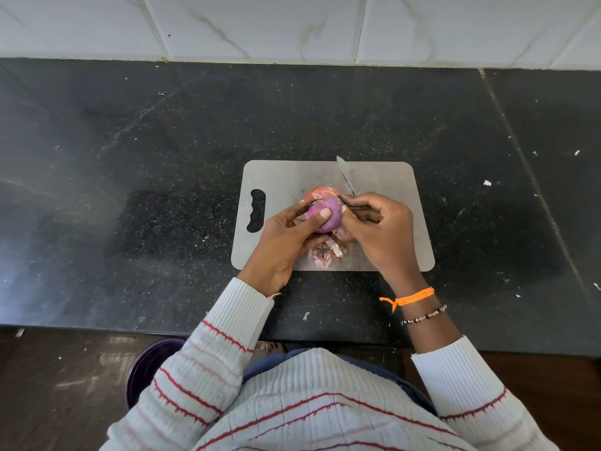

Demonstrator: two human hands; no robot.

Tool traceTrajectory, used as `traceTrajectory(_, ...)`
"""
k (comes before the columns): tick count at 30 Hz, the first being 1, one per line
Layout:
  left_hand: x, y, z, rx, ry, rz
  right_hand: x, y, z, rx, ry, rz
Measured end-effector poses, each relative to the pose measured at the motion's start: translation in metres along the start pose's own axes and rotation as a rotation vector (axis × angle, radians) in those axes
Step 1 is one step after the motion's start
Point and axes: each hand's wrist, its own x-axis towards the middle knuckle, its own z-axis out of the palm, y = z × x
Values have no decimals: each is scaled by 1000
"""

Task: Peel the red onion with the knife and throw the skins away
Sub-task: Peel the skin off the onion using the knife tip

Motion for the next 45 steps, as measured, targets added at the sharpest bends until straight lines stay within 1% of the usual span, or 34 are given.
traceTrajectory(3,0,0,-1,-18,-3,6,1,2,-2,30,-3,19)
traceTrajectory(7,1,-2,-2,-54,-48,30,0,1,-3,98,-2,39)
traceTrajectory(13,3,-3,-2,-57,-83,60,-1,1,1,87,24,2)
traceTrajectory(16,4,-5,-4,-49,-104,66,0,3,0,55,63,-29)
traceTrajectory(20,4,-7,-3,-7,-135,96,2,9,-1,73,115,34)
traceTrajectory(23,5,-8,-3,3,-128,105,4,10,-2,58,147,67)
traceTrajectory(28,5,-6,-3,-8,-117,121,3,11,0,83,22,137)
traceTrajectory(30,5,-7,-2,-1,-115,141,3,11,1,109,-2,180)
traceTrajectory(32,6,-7,-1,26,-111,170,2,8,1,133,-12,184)
traceTrajectory(35,5,-6,-1,96,-103,217,1,4,0,117,-19,107)
traceTrajectory(40,3,-5,-1,220,-86,260,1,5,-3,-38,-2,-91)
traceTrajectory(43,2,-3,0,284,-76,295,2,4,-4,-185,12,-237)
traceTrajectory(45,0,-2,1,325,-76,318,2,3,-4,-235,20,-290)
